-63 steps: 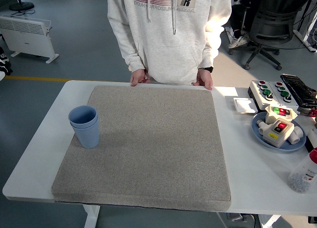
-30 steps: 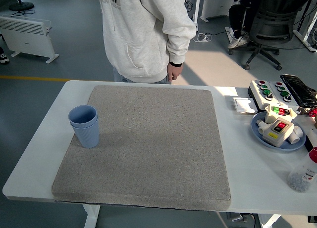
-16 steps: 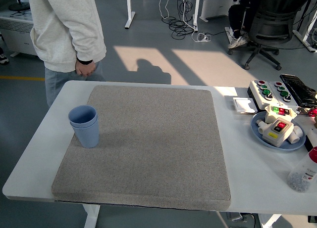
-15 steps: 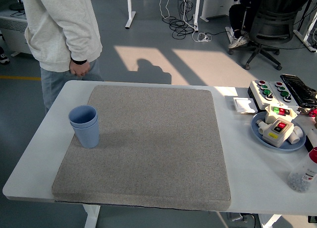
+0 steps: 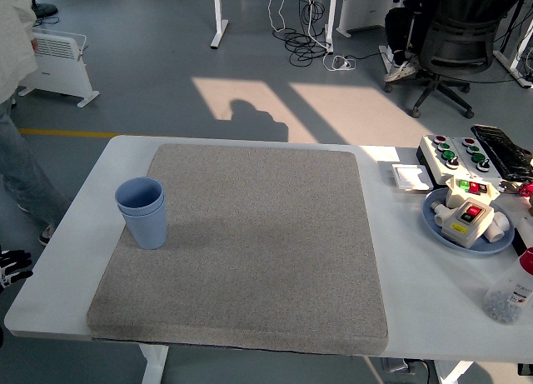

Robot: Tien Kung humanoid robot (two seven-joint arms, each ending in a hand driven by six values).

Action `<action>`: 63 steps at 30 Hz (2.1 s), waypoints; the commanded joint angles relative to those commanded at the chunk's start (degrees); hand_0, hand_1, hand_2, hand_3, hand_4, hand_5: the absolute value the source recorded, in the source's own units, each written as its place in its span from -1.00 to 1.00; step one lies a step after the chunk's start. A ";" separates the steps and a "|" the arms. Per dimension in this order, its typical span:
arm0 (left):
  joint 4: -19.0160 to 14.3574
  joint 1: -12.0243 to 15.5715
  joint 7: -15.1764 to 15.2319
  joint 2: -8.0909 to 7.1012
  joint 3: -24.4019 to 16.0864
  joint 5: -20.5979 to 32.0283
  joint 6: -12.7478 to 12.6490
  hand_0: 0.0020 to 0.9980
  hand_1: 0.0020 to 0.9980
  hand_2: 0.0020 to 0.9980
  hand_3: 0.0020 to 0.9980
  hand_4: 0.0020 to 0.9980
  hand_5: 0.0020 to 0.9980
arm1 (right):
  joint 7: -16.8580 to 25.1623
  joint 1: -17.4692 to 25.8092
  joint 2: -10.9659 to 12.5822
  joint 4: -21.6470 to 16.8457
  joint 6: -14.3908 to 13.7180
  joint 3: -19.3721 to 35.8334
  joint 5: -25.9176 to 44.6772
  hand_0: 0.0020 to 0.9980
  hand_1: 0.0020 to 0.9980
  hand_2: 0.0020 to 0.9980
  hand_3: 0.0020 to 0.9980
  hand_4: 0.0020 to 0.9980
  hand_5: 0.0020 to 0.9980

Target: Push cup pick cup insert cup

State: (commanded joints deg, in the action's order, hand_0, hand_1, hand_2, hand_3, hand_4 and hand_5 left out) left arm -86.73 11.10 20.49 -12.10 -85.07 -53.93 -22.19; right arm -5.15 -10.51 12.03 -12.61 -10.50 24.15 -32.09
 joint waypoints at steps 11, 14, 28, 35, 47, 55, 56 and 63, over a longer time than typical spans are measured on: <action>4.04 -8.35 -4.85 -0.52 -5.21 26.01 14.76 0.56 0.58 0.63 0.51 0.22 0.92 | -1.23 0.31 -0.34 -0.19 0.41 2.47 -4.79 0.46 0.33 0.29 0.17 -0.71 -0.25; 5.11 -8.62 -5.78 -1.18 -6.65 32.17 15.66 0.56 0.58 0.63 0.51 0.22 0.92 | -1.48 0.26 -0.26 -0.26 0.59 2.76 -5.62 0.46 0.33 0.29 0.17 -0.71 -0.25; 4.26 -2.44 -5.68 2.53 -8.82 29.40 14.48 0.58 0.60 0.68 0.58 0.20 0.96 | -2.22 0.31 -0.22 -0.38 0.81 4.32 -8.45 0.46 0.33 0.28 0.16 -0.73 -0.26; 4.40 -3.75 -5.64 1.99 -6.92 26.72 14.46 0.59 0.62 0.70 0.60 0.19 1.00 | -3.16 0.59 -0.45 -0.59 1.04 5.21 -10.42 0.46 0.33 0.29 0.16 -0.73 -0.26; 4.33 -4.12 -6.33 1.07 -6.19 27.98 17.66 0.62 0.65 0.74 0.66 0.21 1.00 | -3.55 0.95 -0.64 -0.68 1.03 5.16 -10.50 0.46 0.33 0.29 0.16 -0.73 -0.26; 5.23 -6.29 -7.71 0.25 -5.74 27.00 20.50 0.63 0.67 0.76 0.68 0.22 1.00 | -3.60 1.24 -0.74 -0.74 1.13 4.73 -9.82 0.46 0.33 0.29 0.16 -0.74 -0.26; 5.31 -6.47 -7.78 0.22 -5.78 26.98 20.56 0.63 0.67 0.76 0.68 0.22 1.00 | -3.59 1.22 -0.74 -0.74 1.14 4.69 -9.78 0.46 0.33 0.29 0.16 -0.74 -0.26; 6.26 -7.02 -8.89 0.00 -6.62 25.75 21.77 0.64 0.67 0.76 0.70 0.22 1.00 | -3.46 1.00 -0.71 -0.71 1.08 4.22 -8.94 0.46 0.33 0.29 0.16 -0.74 -0.26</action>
State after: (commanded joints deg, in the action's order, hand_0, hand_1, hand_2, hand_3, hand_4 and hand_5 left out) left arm -80.47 4.08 11.60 -12.09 -91.69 -28.18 -0.41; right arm -8.61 -9.51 11.32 -13.33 -9.43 28.36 -41.03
